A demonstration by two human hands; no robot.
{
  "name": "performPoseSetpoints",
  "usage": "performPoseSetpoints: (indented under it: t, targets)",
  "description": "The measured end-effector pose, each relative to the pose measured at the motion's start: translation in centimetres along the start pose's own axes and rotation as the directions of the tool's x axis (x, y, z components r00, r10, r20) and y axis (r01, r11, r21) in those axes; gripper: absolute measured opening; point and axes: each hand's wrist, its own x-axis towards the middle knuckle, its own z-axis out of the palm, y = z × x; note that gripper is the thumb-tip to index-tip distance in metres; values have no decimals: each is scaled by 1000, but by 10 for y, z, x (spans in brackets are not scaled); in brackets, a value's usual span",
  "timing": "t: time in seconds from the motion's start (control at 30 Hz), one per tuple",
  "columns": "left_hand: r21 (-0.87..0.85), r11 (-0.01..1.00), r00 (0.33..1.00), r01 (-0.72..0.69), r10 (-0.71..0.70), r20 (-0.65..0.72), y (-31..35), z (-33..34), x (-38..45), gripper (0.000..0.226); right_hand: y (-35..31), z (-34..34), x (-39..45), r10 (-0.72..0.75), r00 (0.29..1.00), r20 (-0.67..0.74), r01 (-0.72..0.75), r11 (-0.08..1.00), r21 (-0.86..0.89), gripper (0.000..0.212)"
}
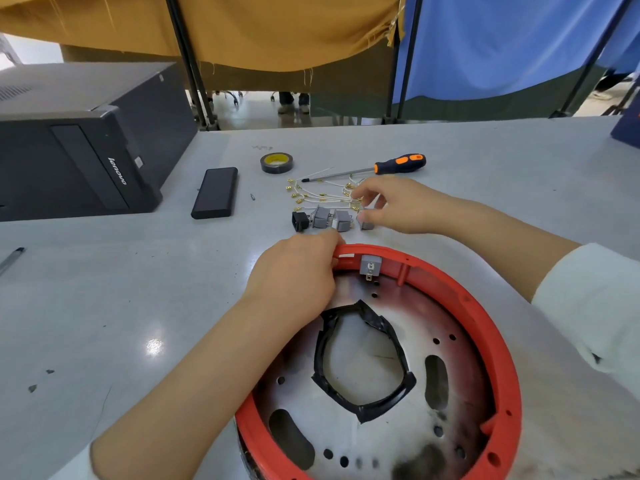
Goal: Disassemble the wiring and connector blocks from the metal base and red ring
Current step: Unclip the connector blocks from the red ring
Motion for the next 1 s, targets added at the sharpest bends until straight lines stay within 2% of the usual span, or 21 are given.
performPoseSetpoints:
  t: [0.13,0.23,0.37,0.47,0.57,0.63,0.73,0.8,0.9,1.0]
  targets:
    - [27,999,999,43,-43,6,3,-2,0,20,-22,-1,-36,-49,999,22,47,994,97,22]
    - [62,994,996,93,-93,-2,5,-5,-3,17,-33,4,-62,-59,997,53,53,992,116,24]
    - [78,981,984,180,-180,-8,2,-9,-7,9,-35,12,-86,-47,997,61,44,998,52,33]
    - [91,987,990,131,-135,35,0,-11,-8,13,-37,18,-88,-74,997,16,74,997,-13,34]
    - [64,996,987,63,-72,147,1,-16,-7,30,-42,18,-81,-92,995,33,95,989,-117,26]
    - [40,999,981,35,-42,189,2,-19,-2,32,-44,19,-79,-99,995,20,101,977,-185,24]
    - [-25,998,981,-56,60,184,2,-16,4,23,-44,25,-82,-132,990,-43,118,965,-234,31]
    - [-42,994,981,-105,111,160,0,-12,4,26,-44,30,-83,-156,985,-76,129,951,-281,35]
    - [-75,990,984,-116,125,127,-4,-9,4,32,-42,31,-83,-186,976,-110,146,943,-300,38]
    - [-66,994,989,-91,98,110,-4,-7,5,26,-40,32,-82,-210,968,-134,160,937,-311,38]
